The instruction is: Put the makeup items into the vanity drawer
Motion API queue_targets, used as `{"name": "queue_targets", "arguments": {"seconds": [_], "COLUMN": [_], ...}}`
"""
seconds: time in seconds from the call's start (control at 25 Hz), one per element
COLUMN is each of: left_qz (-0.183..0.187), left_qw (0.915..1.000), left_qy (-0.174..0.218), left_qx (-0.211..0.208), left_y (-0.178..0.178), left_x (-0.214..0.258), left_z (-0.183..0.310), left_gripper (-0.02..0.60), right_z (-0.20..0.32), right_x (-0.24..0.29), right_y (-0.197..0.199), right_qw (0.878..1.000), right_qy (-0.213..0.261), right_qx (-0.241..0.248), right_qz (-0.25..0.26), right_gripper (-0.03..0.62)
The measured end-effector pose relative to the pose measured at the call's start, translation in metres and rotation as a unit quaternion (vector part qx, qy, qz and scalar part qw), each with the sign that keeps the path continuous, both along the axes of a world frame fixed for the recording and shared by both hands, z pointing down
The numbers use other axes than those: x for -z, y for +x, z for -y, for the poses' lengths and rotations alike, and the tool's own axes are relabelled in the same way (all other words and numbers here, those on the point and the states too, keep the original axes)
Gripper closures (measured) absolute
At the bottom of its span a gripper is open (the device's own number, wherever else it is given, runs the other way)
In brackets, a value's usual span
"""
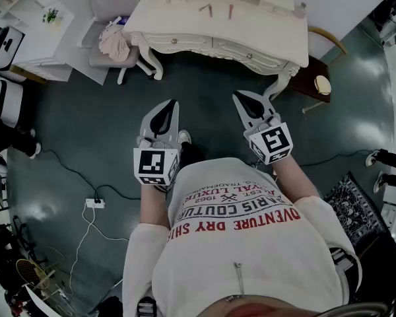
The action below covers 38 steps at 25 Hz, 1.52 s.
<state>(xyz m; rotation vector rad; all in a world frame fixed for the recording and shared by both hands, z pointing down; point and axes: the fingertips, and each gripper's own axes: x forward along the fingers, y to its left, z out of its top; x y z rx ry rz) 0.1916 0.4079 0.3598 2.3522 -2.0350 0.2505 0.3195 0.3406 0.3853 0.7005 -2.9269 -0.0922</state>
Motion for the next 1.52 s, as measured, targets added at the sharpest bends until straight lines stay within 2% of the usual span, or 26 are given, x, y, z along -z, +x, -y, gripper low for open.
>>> {"name": "queue_targets", "arguments": {"seconds": [0.68,0.72,0.76,0.8,0.84,1.0,1.2,1.4,1.52], "left_qz": [-0.005,-0.006,-0.006,-0.006,-0.006,-0.006,-0.011,-0.019,-0.024], "left_qw": [0.9998,0.9998,0.9998,0.9997,0.9997,0.9994,0.9989,0.9983,0.9975], "left_qy": [-0.012,-0.014,-0.015,-0.016,-0.018,-0.024,-0.033,-0.033,-0.036], "left_qx": [-0.013,-0.014,-0.015,-0.015,-0.016,-0.023,-0.030,-0.044,-0.055], "left_y": [0.009,0.010,0.010,0.010,0.010,0.009,-0.020,-0.071,-0.105], "left_x": [-0.013,-0.014,-0.015,-0.015,-0.015,-0.016,-0.022,-0.020,-0.020], "left_z": [0.008,0.010,0.012,0.015,0.018,0.031,0.060,0.107,0.138], "left_gripper": [0.571,0.571,0.571,0.571,0.571,0.571,0.571,0.571,0.571], "right_z": [0.003,0.004,0.006,0.010,0.013,0.029,0.058,0.098,0.131], "right_x": [-0.008,-0.008,-0.009,-0.010,-0.011,-0.018,-0.030,-0.032,-0.030], "right_y": [0.013,0.014,0.013,0.012,0.012,0.008,-0.016,-0.061,-0.090], "right_qw": [1.000,1.000,1.000,1.000,0.999,0.999,0.997,0.996,0.994], "right_qy": [-0.016,-0.017,-0.019,-0.023,-0.027,-0.042,-0.064,-0.074,-0.075], "right_qx": [-0.018,-0.017,-0.016,-0.016,-0.018,-0.023,-0.033,-0.046,-0.074], "right_qz": [0.013,0.013,0.014,0.014,0.013,0.004,-0.015,-0.032,-0.034], "right_gripper": [0.585,0.568,0.508,0.415,0.382,0.379,0.381,0.380,0.379]}}
